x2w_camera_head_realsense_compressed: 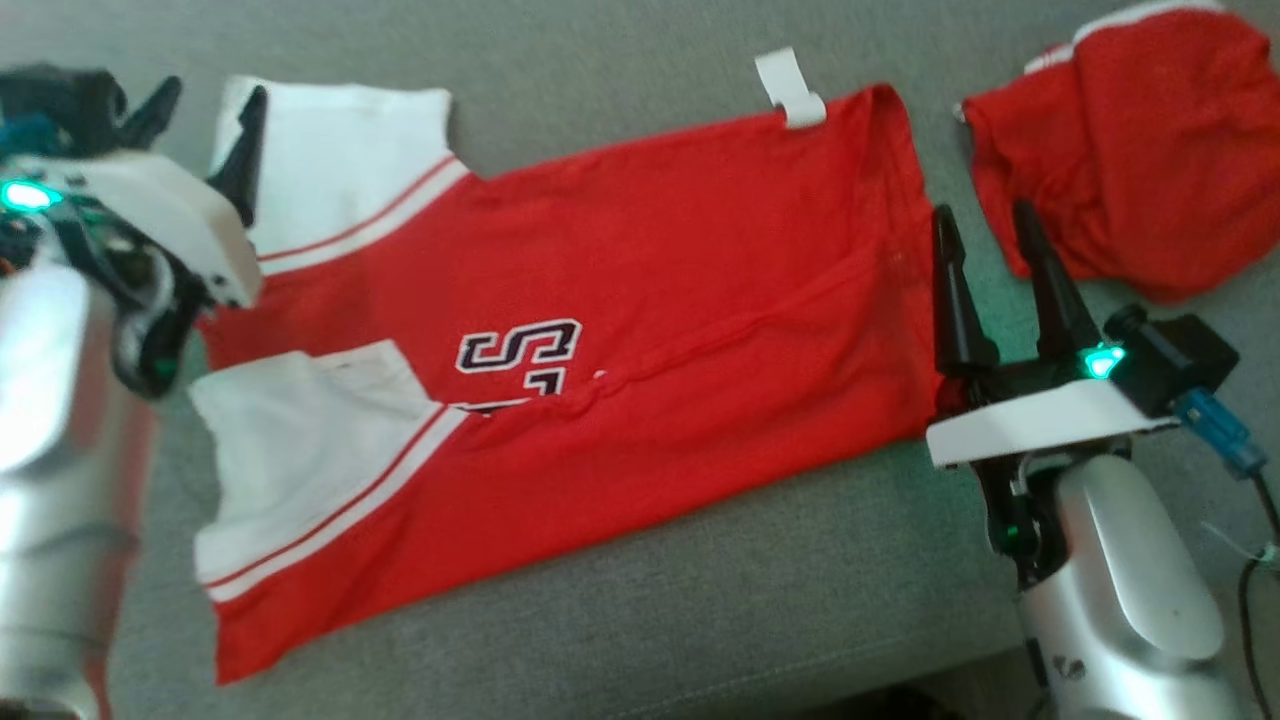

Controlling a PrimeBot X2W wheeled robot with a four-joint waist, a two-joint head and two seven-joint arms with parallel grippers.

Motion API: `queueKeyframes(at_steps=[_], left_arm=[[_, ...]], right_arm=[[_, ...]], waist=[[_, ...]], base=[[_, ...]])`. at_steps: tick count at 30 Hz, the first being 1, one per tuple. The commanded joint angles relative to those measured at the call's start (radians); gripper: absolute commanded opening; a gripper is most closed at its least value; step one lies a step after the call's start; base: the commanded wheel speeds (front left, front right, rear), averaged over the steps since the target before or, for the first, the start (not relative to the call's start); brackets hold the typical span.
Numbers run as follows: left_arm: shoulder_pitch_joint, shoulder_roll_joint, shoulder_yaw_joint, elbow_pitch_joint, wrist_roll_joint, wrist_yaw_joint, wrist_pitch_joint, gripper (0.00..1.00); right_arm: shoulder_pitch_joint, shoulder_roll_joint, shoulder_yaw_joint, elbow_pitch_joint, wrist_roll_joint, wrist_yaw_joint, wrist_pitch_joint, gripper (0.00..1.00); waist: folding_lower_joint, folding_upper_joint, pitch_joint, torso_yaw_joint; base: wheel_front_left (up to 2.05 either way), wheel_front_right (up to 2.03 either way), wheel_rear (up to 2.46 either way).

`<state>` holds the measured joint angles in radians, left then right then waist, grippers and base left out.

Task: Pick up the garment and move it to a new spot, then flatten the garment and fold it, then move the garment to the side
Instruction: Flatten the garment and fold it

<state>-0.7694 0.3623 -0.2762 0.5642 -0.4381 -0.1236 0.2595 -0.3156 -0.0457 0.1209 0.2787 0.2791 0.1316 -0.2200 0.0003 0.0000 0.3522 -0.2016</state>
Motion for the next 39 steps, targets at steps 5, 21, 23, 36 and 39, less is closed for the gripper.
queueKeyframes(at_steps=[5,21,23,36,39], left_arm=[[-0.142,0.095,0.010,0.090,-0.056,-0.006,0.062,1.00],[-0.238,0.131,-0.142,0.244,-0.161,-0.007,0.084,0.00],[-0.237,0.127,-0.147,0.249,-0.171,-0.007,0.038,0.00],[-0.173,0.085,-0.201,0.168,-0.168,-0.007,-0.313,0.00],[-0.134,0.069,-0.218,0.114,-0.172,-0.007,-0.349,0.00]], right_arm=[[-0.039,-0.004,0.045,-0.051,0.029,-0.001,-0.025,1.00],[-0.059,-0.004,0.029,-0.035,0.030,-0.001,-0.040,1.00],[-0.061,-0.004,0.028,-0.029,0.009,-0.001,-0.040,1.00],[-0.080,-0.004,-0.100,-0.044,-0.141,-0.001,0.031,1.00],[-0.105,-0.004,-0.151,-0.057,-0.193,-0.001,0.083,1.00]], waist=[[-0.0003,0.0000,0.110,-0.058],[-0.0003,0.0000,0.148,-0.065],[-0.0003,0.0000,0.134,-0.054],[-0.0003,0.0000,0.008,0.074],[-0.0003,0.0000,-0.019,0.119]], base=[[0.00,0.00,0.00],[0.00,0.00,0.00],[0.00,0.00,0.00],[0.00,0.00,0.00],[0.00,0.00,0.00]])
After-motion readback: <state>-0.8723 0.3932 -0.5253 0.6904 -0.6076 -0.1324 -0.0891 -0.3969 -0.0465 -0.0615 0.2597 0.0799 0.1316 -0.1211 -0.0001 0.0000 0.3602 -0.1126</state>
